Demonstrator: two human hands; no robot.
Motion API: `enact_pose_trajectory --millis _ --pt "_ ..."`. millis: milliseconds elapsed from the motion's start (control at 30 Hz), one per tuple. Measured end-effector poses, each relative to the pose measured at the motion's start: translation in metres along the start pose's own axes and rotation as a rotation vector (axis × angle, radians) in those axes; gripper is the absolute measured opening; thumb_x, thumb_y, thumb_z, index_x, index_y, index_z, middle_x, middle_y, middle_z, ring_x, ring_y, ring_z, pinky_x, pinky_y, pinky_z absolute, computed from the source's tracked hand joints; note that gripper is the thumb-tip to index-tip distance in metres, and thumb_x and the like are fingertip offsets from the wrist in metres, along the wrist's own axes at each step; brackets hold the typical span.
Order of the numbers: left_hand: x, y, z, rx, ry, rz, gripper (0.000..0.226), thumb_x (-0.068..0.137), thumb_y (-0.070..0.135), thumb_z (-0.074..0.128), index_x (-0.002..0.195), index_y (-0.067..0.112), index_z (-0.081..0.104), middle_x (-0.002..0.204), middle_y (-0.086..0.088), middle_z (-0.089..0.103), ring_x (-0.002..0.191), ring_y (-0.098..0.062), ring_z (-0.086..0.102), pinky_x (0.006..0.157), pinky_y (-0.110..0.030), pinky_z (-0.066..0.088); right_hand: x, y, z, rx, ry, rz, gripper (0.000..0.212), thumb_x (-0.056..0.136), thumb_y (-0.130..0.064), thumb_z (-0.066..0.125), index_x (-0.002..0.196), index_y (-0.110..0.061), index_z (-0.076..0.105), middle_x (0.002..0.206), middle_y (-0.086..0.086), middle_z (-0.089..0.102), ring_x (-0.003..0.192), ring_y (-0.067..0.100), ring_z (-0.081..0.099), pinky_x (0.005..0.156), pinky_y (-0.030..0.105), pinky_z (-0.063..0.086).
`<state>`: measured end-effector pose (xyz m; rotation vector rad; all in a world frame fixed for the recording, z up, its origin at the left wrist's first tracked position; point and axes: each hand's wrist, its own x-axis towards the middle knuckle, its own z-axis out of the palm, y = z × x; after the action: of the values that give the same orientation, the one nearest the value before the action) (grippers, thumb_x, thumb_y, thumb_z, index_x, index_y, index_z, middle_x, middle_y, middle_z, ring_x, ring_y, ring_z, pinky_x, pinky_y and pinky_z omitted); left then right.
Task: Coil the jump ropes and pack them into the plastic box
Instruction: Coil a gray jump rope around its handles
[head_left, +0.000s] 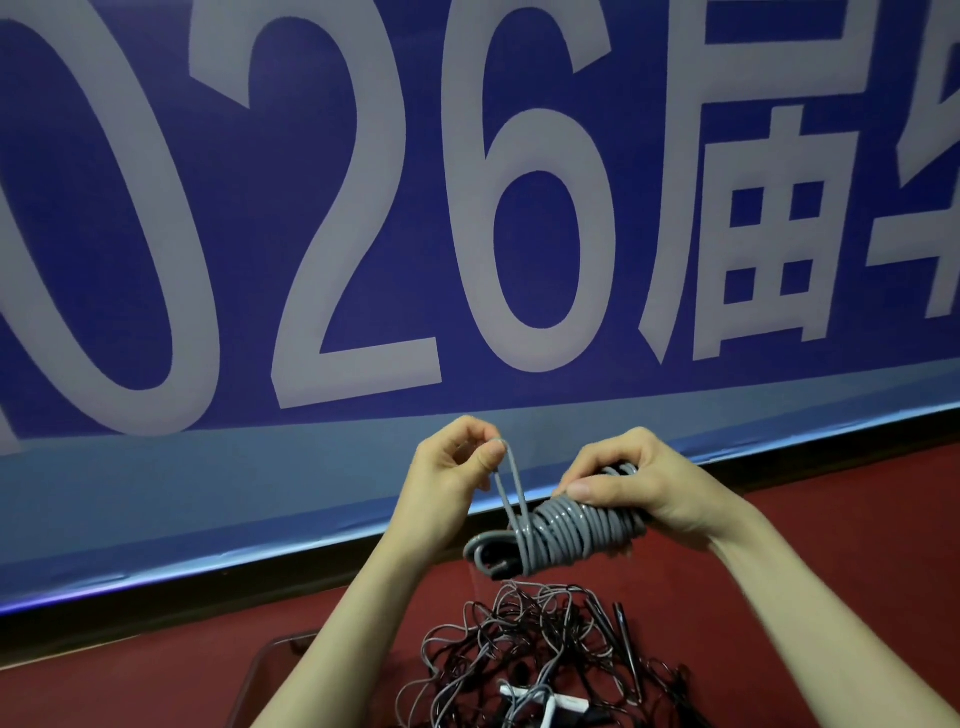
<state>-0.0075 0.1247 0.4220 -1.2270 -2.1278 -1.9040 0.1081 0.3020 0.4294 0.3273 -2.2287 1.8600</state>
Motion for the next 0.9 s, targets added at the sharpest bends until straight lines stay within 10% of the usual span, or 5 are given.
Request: enact_pose_trajectory --millis 300,633,900 --pt "0.004 -0.013 0.027 -0.378 0.126 -0.19 0.009 0.092 0.013 0.063 0.085 0.012 0.058 0.081 0.001 0.058 0.077 -0.016 0.048 0.072 -0.03 0.042 0.008 0.017 0.001 0.345 0.304 -0.108 0.047 0.047 -0.042 0.09 0.072 -0.005 0.075 0.062 0.015 0.062 0.043 0.022 0.055 0.037 0.023 0.043" --pt "-0.006 -0.019 0.01 0.462 0.203 0.523 0.013 0.09 0.018 0.063 0.087 0.019 0.051 0.102 0.011 0.046 0.092 -0.011 0.051 0.079 -0.017 0.04 0.017 0.022 0.017 0.559 0.679 0.055 0.014 0.088 -0.013 0.066 0.084 0.0 0.065 0.055 0.011 0.061 0.04 0.02 0.055 0.037 0.023 0.045" --pt "-0.006 0.006 -0.014 0.576 0.113 0.634 0.002 0.092 0.023 0.051 0.094 0.024 0.051 0.128 0.008 0.04 0.121 -0.016 0.039 0.101 -0.025 0.03 0.015 0.012 0.021 0.324 0.648 -0.155 0.022 0.089 -0.016 0.064 0.079 0.003 0.067 0.06 0.011 0.061 0.045 0.023 0.058 0.04 0.027 0.048"
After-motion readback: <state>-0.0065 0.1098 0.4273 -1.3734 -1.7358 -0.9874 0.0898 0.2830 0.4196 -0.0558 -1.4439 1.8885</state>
